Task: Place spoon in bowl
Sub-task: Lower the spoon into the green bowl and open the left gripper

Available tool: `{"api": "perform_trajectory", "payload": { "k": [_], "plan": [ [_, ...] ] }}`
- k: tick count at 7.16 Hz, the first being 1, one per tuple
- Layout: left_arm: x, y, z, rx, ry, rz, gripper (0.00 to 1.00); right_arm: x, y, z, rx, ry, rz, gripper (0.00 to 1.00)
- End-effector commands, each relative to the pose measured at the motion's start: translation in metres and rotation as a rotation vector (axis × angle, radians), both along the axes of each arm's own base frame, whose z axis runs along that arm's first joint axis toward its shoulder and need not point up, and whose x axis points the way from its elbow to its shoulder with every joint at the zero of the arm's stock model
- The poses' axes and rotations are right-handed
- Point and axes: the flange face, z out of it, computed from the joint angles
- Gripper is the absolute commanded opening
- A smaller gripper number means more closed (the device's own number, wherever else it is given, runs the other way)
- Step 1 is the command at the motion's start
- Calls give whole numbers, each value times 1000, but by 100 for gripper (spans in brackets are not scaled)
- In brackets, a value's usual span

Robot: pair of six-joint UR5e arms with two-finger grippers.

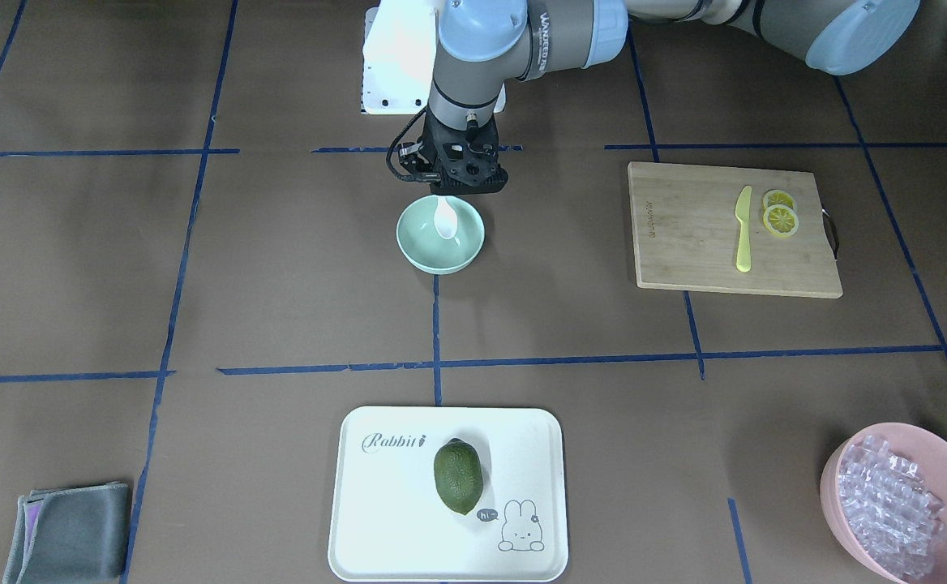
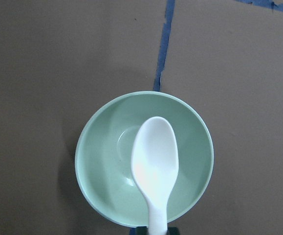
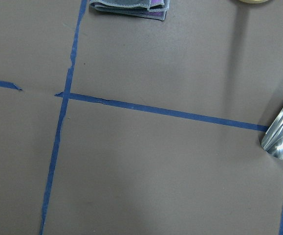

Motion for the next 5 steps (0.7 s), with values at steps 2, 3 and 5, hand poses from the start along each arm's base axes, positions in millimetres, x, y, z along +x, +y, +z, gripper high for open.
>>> {"api": "perform_trajectory", "payload": {
  "k": [2,3,5],
  "plan": [
    [9,2,10,-9,-15,8,56,0,0,0,-1,0,0,100],
    [13,8,11,-4,-18,12,100,0,0,0,-1,0,0,100],
    [19,20,5,47,-12,-20,100,0,0,0,-1,0,0,100]
  ]
}}
